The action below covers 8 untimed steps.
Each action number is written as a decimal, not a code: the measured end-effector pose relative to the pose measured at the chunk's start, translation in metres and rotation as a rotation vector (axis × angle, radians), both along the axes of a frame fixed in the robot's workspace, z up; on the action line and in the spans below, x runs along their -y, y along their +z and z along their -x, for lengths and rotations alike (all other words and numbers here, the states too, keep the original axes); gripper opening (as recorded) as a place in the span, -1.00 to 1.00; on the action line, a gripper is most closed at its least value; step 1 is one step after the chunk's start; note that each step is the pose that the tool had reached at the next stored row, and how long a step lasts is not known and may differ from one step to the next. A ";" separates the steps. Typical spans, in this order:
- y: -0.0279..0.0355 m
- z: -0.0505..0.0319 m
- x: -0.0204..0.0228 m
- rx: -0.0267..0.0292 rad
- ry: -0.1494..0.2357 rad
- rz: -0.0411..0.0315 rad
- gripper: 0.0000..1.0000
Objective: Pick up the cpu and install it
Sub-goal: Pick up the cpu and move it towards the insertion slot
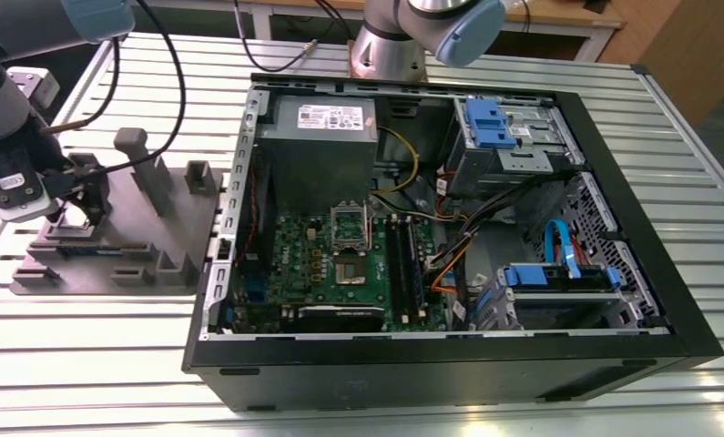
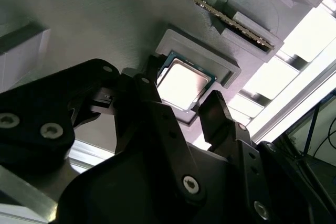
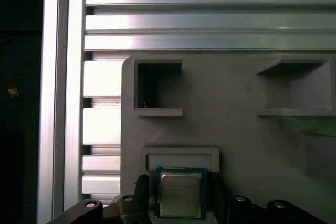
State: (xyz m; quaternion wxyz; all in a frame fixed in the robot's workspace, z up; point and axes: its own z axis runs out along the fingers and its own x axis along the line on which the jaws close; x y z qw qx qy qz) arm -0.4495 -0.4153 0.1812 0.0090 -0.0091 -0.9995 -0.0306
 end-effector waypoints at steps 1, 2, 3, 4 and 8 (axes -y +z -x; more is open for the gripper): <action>-0.0001 -0.0001 0.0000 0.0000 0.000 0.0000 0.15; -0.0001 -0.0001 0.0001 -0.0001 0.000 0.0001 0.15; -0.0001 -0.0001 0.0001 -0.0001 0.000 0.0001 0.15; -0.0001 -0.0002 0.0000 -0.0001 0.000 0.0001 0.15; -0.0002 -0.0002 0.0000 0.0000 0.000 0.0001 0.15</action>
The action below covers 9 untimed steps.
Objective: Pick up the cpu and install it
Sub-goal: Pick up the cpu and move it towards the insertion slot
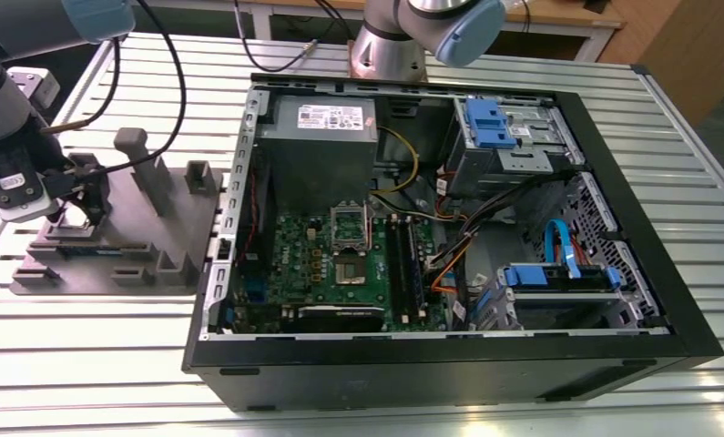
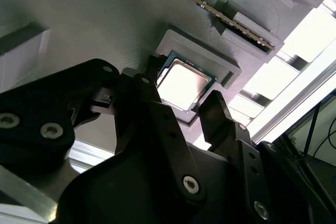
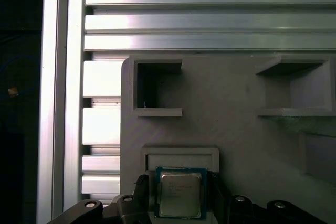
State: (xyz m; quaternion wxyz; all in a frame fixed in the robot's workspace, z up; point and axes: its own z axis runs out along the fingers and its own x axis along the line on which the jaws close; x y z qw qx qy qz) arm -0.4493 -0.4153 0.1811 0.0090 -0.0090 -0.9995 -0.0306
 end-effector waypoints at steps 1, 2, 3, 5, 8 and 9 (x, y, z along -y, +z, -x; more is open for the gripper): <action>0.0000 0.0000 0.0000 0.0000 0.000 0.0000 0.15; 0.0001 0.0000 0.0000 0.0002 0.000 -0.0001 0.15; 0.0002 0.0000 0.0000 0.0003 0.000 -0.0002 0.13; 0.0004 0.0000 0.0000 0.0001 0.000 -0.0001 -0.01; 0.0006 0.0000 0.0000 0.0000 0.000 0.0000 -0.01; 0.0007 0.0000 0.0000 0.0000 0.000 0.0000 -0.01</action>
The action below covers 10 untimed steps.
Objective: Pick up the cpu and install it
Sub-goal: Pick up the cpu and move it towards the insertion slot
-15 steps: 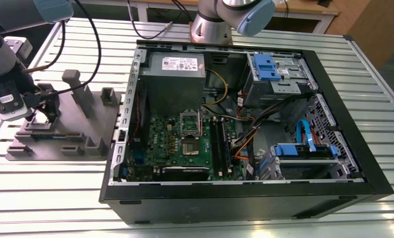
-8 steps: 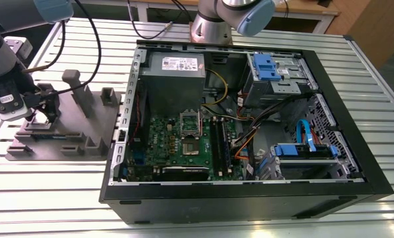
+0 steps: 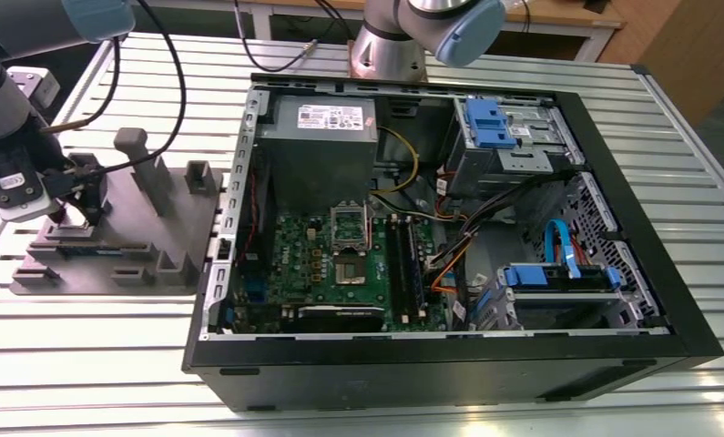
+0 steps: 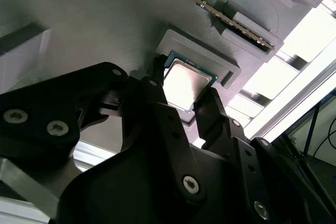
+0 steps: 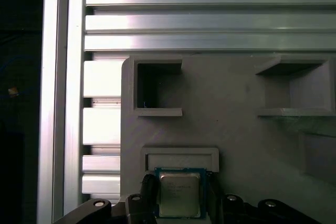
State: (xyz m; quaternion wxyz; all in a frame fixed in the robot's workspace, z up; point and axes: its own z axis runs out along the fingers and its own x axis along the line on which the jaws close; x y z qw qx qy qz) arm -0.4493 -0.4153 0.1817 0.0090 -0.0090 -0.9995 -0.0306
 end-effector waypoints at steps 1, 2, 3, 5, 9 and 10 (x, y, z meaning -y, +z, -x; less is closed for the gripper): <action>0.0000 0.0000 0.0000 0.0001 0.000 0.0000 -0.01; 0.0000 0.0000 0.0000 0.0001 0.000 0.0000 -0.01; 0.0000 0.0000 0.0000 0.0001 0.000 0.0000 -0.01; 0.0001 0.0000 0.0000 0.0001 0.000 0.0000 -0.01; 0.0001 -0.0002 0.0000 0.0001 0.000 0.0000 0.14; 0.0001 -0.0002 0.0000 0.0001 0.000 0.0000 0.14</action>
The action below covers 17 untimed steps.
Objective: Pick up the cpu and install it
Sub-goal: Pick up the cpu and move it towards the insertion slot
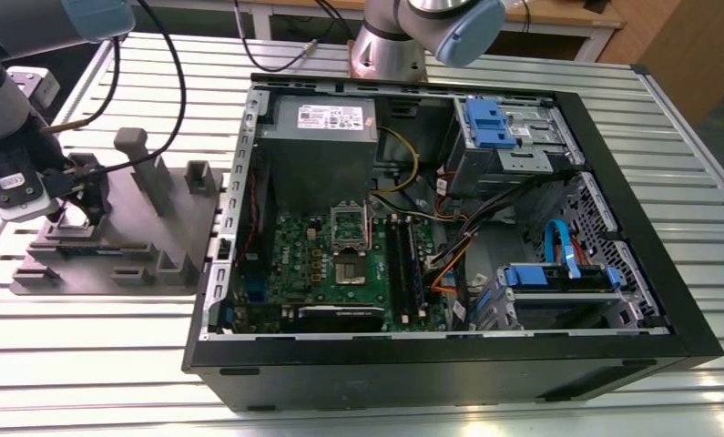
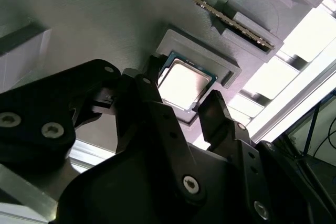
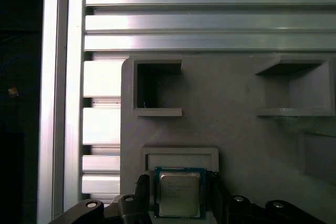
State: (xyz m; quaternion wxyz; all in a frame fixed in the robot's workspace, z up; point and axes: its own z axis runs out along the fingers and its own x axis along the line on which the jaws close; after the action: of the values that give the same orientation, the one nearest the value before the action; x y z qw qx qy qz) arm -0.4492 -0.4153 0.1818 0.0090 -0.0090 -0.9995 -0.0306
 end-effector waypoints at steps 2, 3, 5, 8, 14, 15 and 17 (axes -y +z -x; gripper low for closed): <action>0.0007 0.0000 0.0000 -0.0002 0.000 -0.0005 0.14; 0.0010 0.0000 0.0000 0.0000 0.000 -0.0007 0.14; 0.0012 0.0000 0.0000 0.0001 0.000 -0.0010 0.14; 0.0013 0.0000 0.0000 0.0000 0.000 -0.0011 0.14; 0.0009 0.0000 0.0000 0.0005 0.000 -0.0010 -0.04; 0.0009 0.0000 0.0000 0.0005 0.000 -0.0010 -0.04; 0.0009 0.0000 0.0000 0.0005 0.000 -0.0010 -0.04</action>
State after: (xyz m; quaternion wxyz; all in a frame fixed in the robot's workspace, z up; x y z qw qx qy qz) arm -0.4492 -0.4154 0.1827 0.0087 -0.0090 -0.9994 -0.0311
